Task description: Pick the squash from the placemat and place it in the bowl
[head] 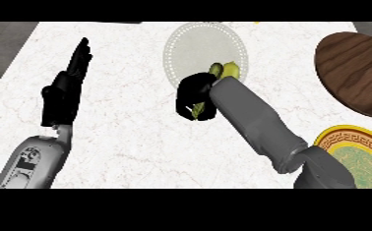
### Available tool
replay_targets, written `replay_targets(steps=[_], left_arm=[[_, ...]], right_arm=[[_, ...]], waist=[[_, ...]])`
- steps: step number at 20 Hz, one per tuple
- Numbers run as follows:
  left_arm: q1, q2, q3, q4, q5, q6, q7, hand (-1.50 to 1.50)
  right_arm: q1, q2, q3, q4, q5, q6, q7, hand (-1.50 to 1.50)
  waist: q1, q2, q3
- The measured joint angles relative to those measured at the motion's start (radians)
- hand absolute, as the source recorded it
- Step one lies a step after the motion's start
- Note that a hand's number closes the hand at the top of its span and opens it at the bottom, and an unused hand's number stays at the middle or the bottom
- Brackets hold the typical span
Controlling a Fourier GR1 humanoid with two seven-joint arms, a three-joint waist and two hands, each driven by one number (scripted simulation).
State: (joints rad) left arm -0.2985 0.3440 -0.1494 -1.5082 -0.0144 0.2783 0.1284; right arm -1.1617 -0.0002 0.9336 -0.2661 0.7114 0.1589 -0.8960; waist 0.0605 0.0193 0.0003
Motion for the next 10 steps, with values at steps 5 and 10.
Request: replay_targets(steps=[5,10], left_arm=[[0.004,0.0,0.006,-0.026,-0.008,-0.008,0.019,0.0],[0.062,0.024,0.043,-0.041,-0.008,0.006,0.032,0.0]], right_arm=[[0.016,0.0,-0.014,-0.015,-0.012,-0.008,-0.015,1.5],[0.164,-0.006,-0.081,-0.022,-0.07,-0.067,0.114,1.5]], waist=[[0.006,0.0,0.0],[-0.065,-0.039,0.003]])
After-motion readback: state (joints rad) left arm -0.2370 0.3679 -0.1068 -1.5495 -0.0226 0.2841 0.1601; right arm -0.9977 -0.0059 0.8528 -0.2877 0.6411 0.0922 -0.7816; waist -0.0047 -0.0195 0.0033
